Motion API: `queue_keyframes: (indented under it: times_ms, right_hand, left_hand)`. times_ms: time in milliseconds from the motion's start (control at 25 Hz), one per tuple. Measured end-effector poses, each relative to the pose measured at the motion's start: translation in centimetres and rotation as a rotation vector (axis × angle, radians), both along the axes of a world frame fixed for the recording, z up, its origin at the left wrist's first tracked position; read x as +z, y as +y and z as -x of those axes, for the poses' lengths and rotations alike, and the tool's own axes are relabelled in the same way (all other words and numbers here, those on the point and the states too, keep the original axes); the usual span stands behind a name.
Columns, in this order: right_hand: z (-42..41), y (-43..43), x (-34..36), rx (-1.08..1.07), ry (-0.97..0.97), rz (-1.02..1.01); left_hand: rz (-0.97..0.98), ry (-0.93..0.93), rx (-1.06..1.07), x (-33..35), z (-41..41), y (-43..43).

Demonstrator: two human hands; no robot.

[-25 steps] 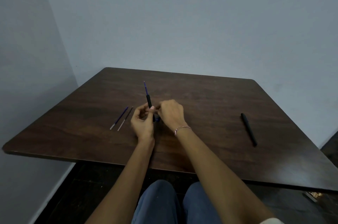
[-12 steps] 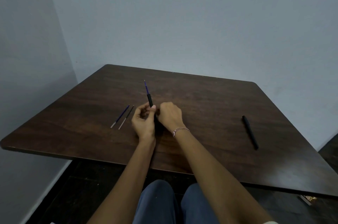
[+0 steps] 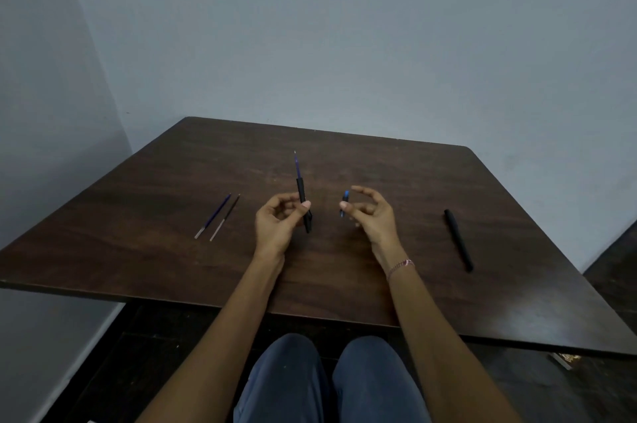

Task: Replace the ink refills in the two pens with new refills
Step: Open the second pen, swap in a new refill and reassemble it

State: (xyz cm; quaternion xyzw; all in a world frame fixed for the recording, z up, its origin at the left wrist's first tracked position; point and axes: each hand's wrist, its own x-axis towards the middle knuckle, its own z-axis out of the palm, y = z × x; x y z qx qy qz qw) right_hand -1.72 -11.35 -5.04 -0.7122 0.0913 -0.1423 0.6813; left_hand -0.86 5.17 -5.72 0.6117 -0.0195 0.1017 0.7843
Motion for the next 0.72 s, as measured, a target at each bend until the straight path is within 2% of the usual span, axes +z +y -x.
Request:
queue_keyframes:
  times_ms: [80,280,560,720]
  right_hand:
    - [0.3,-0.8,-0.4,0.01,-0.07,-0.113]
    - [0.5,-0.7,-0.3,0.03,-0.199,-0.221]
    - [0.8,-0.9,0.2,0.009,-0.269,-0.395]
    - [1.0,-1.2,0.7,0.036,-0.351,-0.632]
  left_hand:
    - [-0.051,0.011,-0.064,0.2,0.3,-0.2]
    - [-0.201,0.055,-0.227,-0.1,0.6,-0.4]
    - [-0.254,0.028,-0.281,-0.1,0.7,-0.6]
    - [-0.282,0.03,-0.295,-0.2,0.7,-0.6]
